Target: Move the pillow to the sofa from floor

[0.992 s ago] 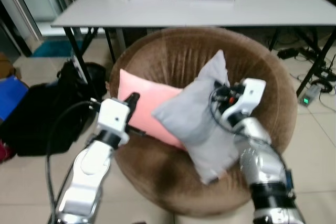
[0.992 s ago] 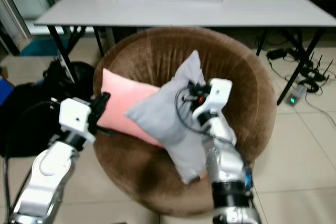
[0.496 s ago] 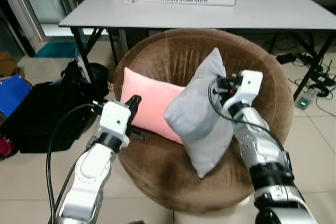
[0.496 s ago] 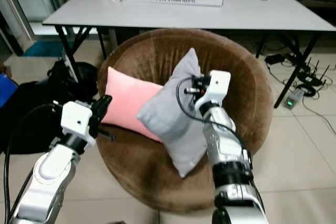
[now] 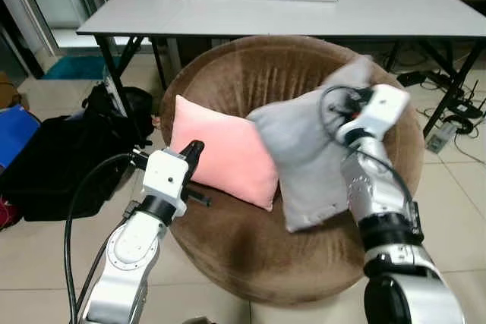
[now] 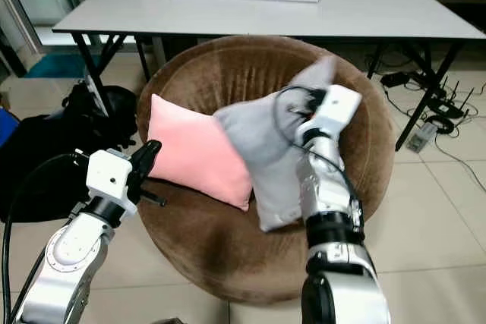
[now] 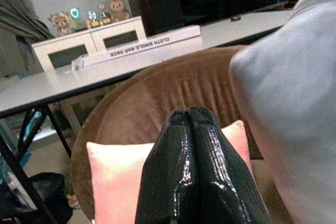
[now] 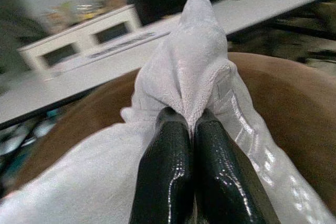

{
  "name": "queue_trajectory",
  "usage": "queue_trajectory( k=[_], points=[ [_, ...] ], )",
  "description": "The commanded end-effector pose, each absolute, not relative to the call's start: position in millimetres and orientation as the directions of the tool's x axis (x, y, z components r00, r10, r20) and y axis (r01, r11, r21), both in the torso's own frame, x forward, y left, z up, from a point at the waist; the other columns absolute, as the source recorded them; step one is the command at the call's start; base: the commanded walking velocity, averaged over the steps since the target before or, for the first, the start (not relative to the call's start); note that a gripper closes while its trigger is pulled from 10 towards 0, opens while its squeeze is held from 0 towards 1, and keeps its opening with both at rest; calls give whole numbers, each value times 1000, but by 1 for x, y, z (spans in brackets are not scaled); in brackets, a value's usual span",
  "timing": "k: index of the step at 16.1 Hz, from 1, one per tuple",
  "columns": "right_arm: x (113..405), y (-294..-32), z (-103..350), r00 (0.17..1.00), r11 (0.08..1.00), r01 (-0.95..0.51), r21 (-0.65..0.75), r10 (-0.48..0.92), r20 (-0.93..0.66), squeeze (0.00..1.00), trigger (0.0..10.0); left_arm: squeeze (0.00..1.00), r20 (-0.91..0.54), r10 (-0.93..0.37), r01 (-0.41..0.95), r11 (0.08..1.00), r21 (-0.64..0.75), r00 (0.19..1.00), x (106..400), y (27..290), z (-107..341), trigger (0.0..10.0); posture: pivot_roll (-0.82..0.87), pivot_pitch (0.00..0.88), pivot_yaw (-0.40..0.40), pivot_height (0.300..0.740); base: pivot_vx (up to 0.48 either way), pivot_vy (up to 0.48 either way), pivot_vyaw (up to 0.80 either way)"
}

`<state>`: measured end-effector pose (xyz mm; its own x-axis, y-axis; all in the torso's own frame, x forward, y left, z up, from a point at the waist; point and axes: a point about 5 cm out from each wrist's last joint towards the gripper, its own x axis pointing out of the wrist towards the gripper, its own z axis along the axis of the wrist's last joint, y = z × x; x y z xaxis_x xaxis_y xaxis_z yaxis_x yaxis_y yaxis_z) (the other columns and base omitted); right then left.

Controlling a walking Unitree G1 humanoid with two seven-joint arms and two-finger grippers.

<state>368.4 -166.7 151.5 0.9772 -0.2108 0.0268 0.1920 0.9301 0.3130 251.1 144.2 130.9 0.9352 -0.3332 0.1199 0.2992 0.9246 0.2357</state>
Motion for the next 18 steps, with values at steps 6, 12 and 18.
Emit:
queue_trajectory(
  k=[6,12,18],
  points=[
    [375,-169,164,907,861,420,286,-408,-103,0,10000,0,109,-324,292,927,237,940,246,145,131,10000,106,77,-11,740,0,0,0],
    [368,-168,197,835,800,548,244,-504,-223,0,10000,0,112,-315,283,930,235,942,247,147,133,10000,94,82,-14,740,0,0,0],
    [375,-128,165,940,961,252,112,-217,-262,0,10000,0,102,-331,302,926,229,938,248,144,132,10000,85,91,-10,740,0,0,0]
  ],
)
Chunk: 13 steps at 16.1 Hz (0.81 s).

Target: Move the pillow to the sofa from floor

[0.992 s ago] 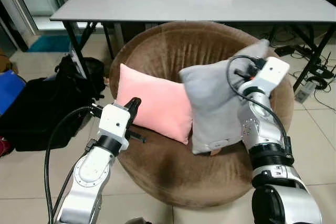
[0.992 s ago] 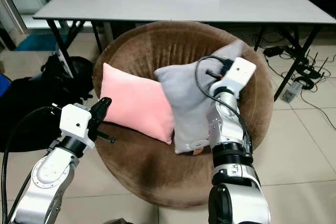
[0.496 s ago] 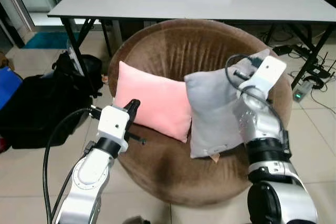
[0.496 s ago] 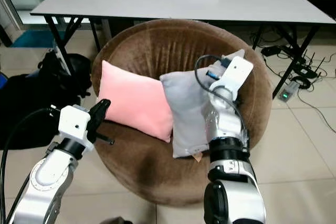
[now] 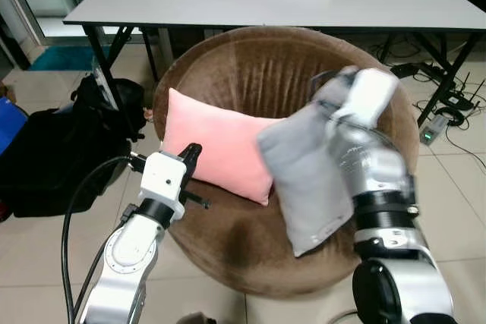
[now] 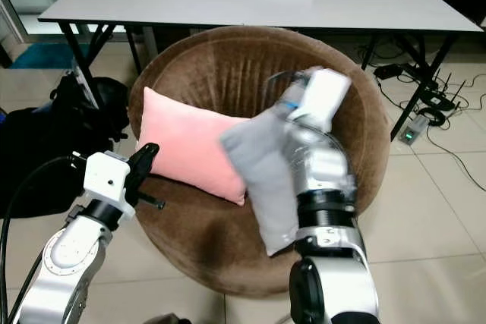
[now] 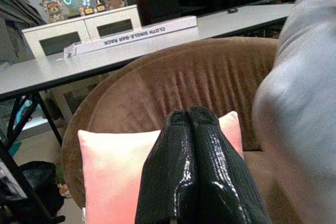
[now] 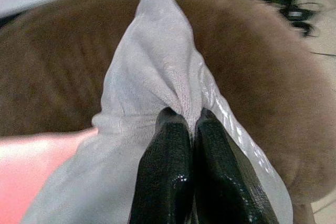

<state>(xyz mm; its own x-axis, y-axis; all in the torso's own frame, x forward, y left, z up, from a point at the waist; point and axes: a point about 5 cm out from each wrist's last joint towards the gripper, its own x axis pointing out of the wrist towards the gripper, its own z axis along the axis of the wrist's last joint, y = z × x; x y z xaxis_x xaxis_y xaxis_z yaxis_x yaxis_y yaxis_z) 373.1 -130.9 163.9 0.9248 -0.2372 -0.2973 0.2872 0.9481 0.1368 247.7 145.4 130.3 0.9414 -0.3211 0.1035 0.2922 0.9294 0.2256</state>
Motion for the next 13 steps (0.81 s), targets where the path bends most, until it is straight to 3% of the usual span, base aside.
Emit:
queue_trajectory(
  k=[1,4,9,13],
  points=[
    [375,-122,158,945,971,217,99,-183,-271,0,10000,0,101,-332,303,925,229,938,248,143,132,10000,88,94,-12,740,0,0,0],
    [377,-103,139,953,988,149,38,-133,-273,0,10000,0,97,-330,300,925,233,939,246,145,132,10000,98,109,-17,740,0,0,0],
    [387,-101,133,934,968,249,-24,-246,-258,0,10000,0,84,-331,303,922,243,940,239,149,134,10000,138,157,-19,740,0,0,0],
    [397,-97,155,912,935,352,44,-332,-239,0,10000,0,74,-341,311,913,264,937,235,153,140,10000,178,196,-21,740,0,0,0]
  ],
)
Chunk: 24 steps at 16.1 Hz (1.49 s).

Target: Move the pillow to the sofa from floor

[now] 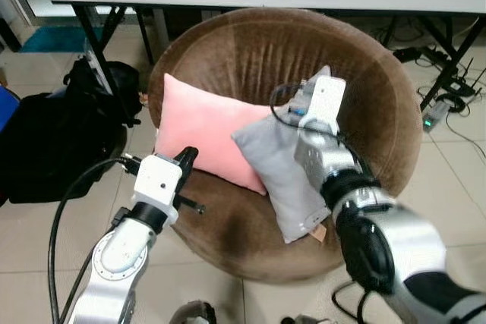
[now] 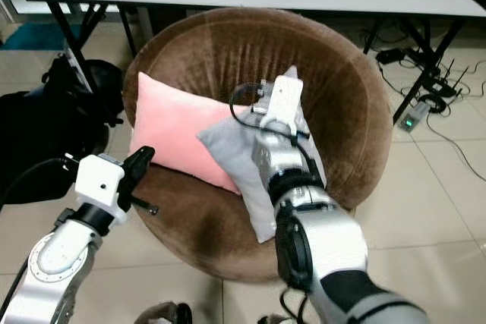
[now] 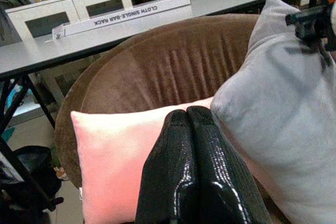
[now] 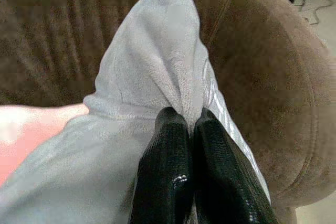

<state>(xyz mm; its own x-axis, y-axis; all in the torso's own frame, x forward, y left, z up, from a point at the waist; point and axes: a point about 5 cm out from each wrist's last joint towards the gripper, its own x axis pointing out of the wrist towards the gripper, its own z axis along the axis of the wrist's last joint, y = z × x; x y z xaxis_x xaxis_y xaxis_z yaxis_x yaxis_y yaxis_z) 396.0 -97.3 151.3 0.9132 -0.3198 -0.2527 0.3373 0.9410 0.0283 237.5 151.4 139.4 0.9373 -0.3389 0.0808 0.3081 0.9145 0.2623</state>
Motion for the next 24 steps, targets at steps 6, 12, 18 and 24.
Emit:
queue_trajectory(
  k=[6,12,18,24],
  points=[
    [410,-96,195,932,920,351,172,-325,-162,0,10000,0,86,-332,298,914,274,939,234,158,150,10000,196,211,-34,740,0,0,0],
    [405,-81,176,956,956,236,173,-196,-219,1000,10000,0,82,-356,324,909,261,931,233,152,150,10000,191,206,-37,740,0,0,0],
    [411,-83,192,975,950,180,255,-139,-171,1000,10000,0,83,-343,309,910,278,936,238,157,150,10000,187,173,-37,740,0,0,0],
    [405,-114,175,997,987,-81,141,81,5,0,10000,0,25,-268,261,954,149,963,260,146,131,10000,113,0,-24,740,0,0,0]
  ],
)
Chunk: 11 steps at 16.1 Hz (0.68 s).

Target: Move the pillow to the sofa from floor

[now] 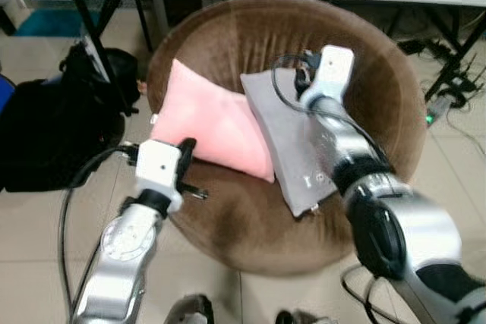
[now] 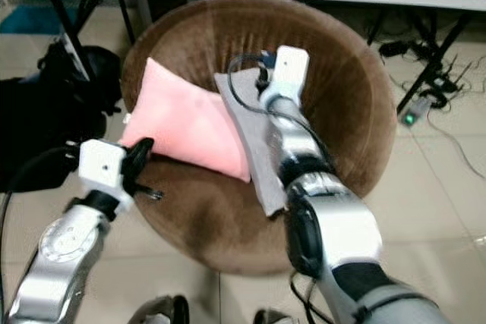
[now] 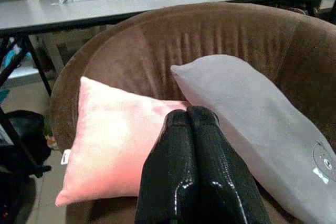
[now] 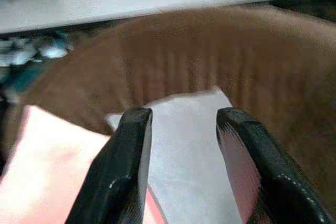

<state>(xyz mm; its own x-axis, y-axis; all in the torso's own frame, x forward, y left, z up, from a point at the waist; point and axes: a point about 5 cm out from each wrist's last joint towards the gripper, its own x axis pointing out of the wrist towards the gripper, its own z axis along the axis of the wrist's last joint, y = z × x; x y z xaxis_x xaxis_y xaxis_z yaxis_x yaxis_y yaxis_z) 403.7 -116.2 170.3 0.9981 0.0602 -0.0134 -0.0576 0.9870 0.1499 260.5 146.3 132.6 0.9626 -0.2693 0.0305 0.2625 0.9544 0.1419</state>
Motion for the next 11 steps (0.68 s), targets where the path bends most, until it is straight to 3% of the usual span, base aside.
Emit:
queue_trajectory(
  k=[1,3,6,11],
  points=[
    [401,-120,167,994,984,-106,146,106,9,0,10000,0,15,-255,250,957,149,967,262,146,128,10000,101,0,-19,740,0,0,0],
    [378,-148,132,997,979,-71,189,75,-16,0,10000,0,42,-226,217,964,156,973,276,151,131,10000,76,0,7,740,0,0,0],
    [355,-151,112,995,988,-91,125,94,-20,0,10000,0,55,-260,247,954,169,964,286,150,133,10000,49,0,35,740,0,0,0],
    [325,-158,90,993,996,-73,57,78,-87,0,10000,0,-2,-267,265,953,147,964,279,149,111,10000,48,0,32,740,0,0,0]
  ],
)
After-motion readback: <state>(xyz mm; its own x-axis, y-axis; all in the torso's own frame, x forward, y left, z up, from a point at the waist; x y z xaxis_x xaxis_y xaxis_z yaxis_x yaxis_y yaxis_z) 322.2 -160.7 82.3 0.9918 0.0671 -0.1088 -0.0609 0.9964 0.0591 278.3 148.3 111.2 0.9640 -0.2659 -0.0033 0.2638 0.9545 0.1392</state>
